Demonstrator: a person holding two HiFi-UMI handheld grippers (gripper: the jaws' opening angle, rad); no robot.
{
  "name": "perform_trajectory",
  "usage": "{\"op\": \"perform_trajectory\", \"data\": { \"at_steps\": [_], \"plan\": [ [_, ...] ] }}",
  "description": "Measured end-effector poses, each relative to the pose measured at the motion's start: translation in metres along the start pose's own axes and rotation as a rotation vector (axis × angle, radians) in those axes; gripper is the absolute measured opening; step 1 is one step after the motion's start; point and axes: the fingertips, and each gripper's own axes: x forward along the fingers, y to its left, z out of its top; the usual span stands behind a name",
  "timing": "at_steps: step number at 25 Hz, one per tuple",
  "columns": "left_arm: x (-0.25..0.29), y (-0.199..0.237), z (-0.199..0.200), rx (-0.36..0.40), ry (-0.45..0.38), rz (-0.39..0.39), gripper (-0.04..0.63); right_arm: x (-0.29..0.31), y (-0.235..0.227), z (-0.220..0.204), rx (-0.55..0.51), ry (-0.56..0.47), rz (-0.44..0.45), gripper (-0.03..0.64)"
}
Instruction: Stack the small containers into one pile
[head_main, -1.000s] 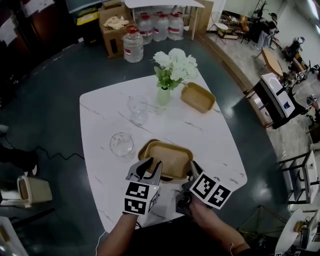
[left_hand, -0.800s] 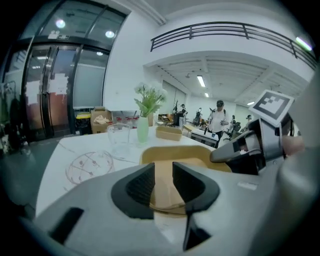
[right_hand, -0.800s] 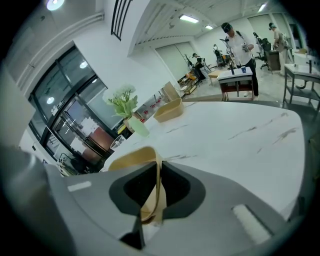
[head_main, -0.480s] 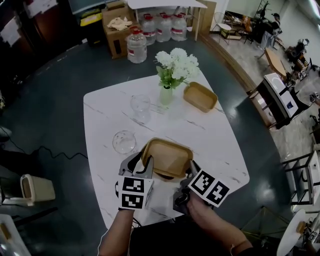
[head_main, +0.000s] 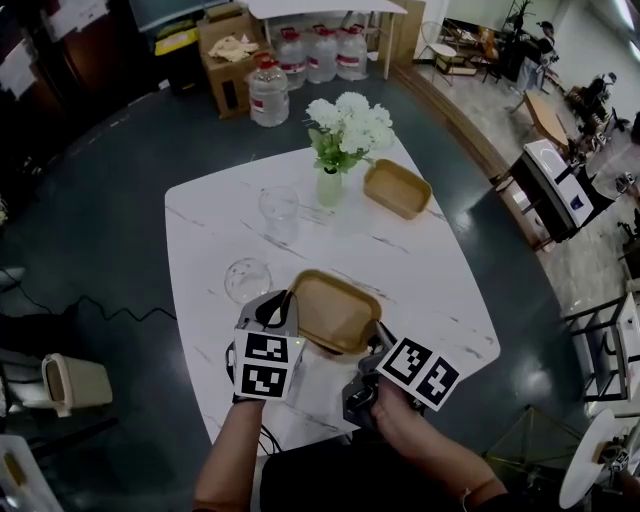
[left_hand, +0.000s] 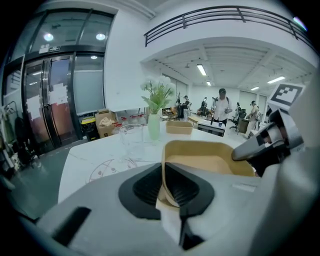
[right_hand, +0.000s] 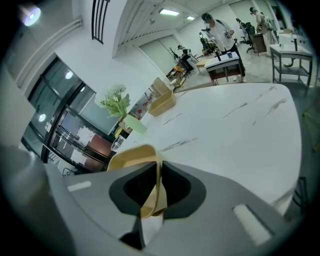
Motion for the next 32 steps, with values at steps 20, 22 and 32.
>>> {"op": "perform_trajectory", "data": {
  "at_steps": [20,22,32],
  "plan": [
    [0.007,0.007,0.022,0.198,-0.046,0.068,0.095,0.003,0.017,-0.028,-0.074,0.141,0.151,0.189],
    [0.000,0.007,0.027,0.188,-0.075,0.079,0.095,0.001,0.014,-0.026,-0.094,0.128,0.134,0.189],
    [-0.036,-0.006,0.020,0.079,-0.131,0.052,0.083,0.019,-0.008,-0.040,-0.099,0.181,0.045,0.192]
  ]
}}
